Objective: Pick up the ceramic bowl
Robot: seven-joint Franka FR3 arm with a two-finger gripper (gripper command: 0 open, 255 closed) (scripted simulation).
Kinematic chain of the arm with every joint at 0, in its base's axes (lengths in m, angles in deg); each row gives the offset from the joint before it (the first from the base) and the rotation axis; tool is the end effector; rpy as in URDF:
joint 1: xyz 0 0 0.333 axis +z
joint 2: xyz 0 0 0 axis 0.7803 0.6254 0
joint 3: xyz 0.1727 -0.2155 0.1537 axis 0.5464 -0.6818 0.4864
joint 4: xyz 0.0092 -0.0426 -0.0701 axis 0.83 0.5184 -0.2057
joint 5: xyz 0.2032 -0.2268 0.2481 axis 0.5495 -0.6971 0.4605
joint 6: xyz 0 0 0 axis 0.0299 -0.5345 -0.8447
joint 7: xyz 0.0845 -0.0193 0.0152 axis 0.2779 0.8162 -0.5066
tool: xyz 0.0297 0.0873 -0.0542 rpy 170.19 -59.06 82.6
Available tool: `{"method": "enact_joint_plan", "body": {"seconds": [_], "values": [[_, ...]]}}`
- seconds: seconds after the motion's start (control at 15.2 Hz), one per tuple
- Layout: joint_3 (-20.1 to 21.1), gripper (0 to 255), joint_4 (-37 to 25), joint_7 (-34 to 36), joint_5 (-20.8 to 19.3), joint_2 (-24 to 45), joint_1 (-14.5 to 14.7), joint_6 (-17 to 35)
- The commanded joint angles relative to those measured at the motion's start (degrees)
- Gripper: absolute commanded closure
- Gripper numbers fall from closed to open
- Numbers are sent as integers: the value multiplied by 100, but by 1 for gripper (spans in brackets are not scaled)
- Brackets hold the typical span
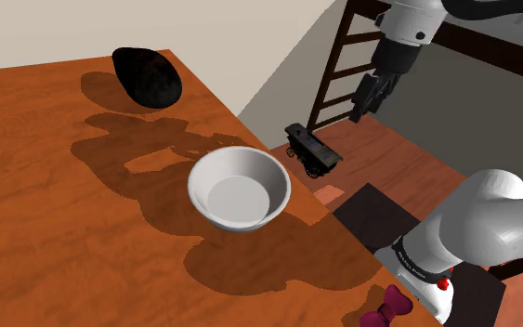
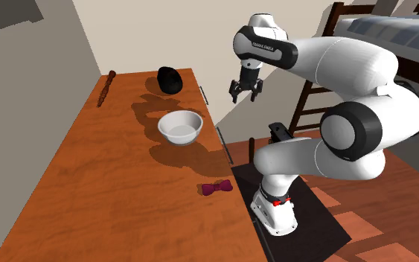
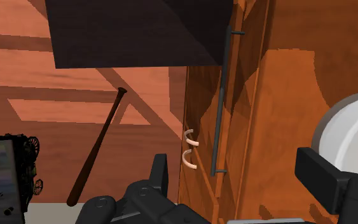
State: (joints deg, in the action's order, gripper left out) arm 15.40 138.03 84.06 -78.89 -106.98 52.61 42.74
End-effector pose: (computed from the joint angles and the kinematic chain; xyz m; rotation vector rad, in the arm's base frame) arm 0.3024 0.0306 0.5605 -3.0483 -0.0640 0.0417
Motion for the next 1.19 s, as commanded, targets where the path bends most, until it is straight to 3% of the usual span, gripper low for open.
{"method": "enact_joint_plan", "body": {"seconds": [0.0, 0.53, 1.12], "values": [[0, 0, 0, 0, 0, 0, 0, 0], [653, 0, 308, 726, 953, 630, 374, 1211], [1347, 0, 115, 1327, 1786, 1748, 724, 2564]]}}
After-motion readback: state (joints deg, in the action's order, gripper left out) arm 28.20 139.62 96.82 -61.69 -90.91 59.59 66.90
